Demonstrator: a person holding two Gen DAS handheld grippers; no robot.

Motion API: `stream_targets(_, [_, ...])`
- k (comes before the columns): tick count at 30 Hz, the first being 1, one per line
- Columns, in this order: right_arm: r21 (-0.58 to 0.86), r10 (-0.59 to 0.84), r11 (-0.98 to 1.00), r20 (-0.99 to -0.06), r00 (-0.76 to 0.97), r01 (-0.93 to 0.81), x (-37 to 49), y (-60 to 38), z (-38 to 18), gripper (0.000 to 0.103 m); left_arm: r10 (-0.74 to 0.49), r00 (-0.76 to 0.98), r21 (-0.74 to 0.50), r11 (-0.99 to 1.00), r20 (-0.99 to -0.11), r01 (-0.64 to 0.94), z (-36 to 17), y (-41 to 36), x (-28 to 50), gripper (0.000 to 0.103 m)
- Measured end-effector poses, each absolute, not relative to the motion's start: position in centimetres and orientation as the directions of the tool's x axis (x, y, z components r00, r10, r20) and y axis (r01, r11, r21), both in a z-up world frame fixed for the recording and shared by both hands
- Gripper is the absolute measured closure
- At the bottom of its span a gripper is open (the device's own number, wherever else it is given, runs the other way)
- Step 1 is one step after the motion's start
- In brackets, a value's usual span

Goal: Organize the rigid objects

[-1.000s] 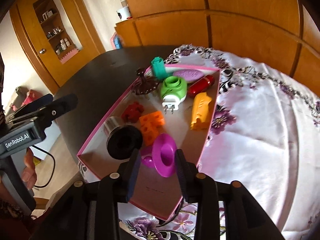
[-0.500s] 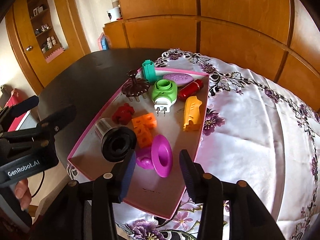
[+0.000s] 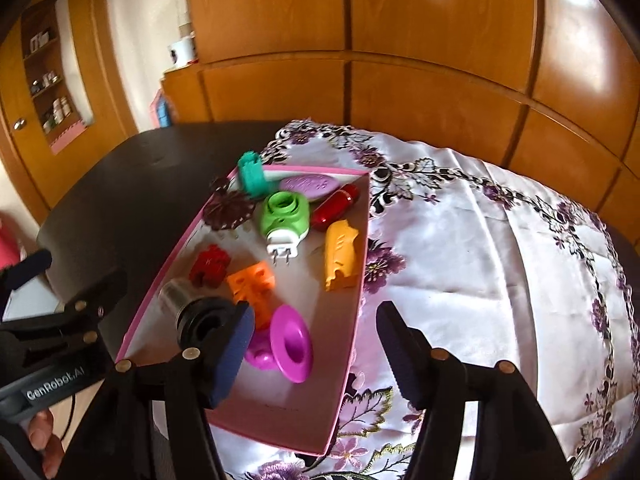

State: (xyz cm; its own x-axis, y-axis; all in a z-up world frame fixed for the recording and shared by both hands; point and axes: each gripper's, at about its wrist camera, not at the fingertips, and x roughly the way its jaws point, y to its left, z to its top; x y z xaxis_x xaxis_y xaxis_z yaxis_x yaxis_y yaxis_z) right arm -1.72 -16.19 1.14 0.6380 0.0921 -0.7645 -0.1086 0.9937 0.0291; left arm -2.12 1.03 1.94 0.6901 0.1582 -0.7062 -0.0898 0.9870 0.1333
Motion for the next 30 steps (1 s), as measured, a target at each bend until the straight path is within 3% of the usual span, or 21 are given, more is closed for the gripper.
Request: stream_targets(30, [0.016,0.029,1.000,-0.773,0.634,-0.026,-0.60,-16.26,1.11,0.039,0.189,0.659,0.170,0.981,-0.728,-0.093,2.33,0.53,-1.17,0.000])
